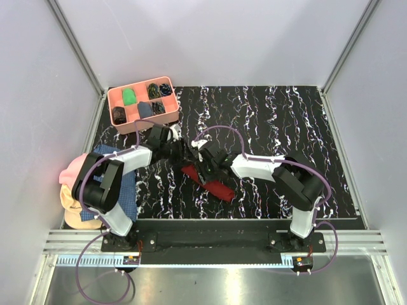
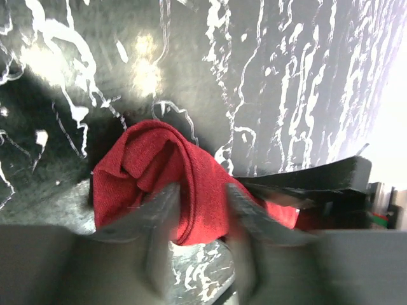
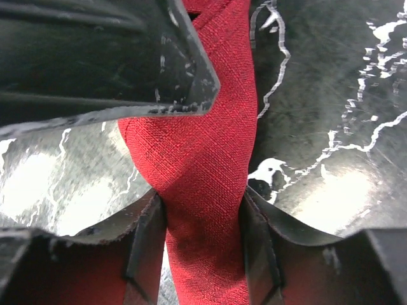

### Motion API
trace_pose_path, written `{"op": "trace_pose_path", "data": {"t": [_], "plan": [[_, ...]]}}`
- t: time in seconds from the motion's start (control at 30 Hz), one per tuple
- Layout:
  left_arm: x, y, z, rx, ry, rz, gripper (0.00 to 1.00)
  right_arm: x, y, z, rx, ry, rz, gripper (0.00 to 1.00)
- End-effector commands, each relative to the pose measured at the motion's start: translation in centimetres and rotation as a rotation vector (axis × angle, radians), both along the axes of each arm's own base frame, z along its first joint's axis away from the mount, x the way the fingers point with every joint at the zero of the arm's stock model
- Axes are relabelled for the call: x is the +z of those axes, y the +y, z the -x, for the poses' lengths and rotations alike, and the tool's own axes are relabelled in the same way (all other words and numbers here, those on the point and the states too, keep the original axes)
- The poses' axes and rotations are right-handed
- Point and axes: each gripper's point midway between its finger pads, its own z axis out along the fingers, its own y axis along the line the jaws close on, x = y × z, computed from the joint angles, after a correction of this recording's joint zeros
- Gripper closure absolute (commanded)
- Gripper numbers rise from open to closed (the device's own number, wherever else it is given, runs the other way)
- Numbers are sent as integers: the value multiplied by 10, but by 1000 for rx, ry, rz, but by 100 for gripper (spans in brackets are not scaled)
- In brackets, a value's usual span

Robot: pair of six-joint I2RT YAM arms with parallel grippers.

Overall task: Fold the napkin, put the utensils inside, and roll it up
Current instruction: Roll the napkin with the utensil

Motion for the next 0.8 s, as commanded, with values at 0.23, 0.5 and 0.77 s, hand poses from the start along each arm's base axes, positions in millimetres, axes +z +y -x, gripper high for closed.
{"op": "trace_pose_path", "data": {"t": [0.23,0.5,0.77], "plan": [[76,58,-37,151,-188,-76,25,-23,-67,-27,-308,20,176,48],[141,104,-20,225,-369,-125,21,-18,-107,-71,-450,11,209,45],[174,126,18,221,-537,-176,5,31,-85,-84,-358,-37,75,4]]}}
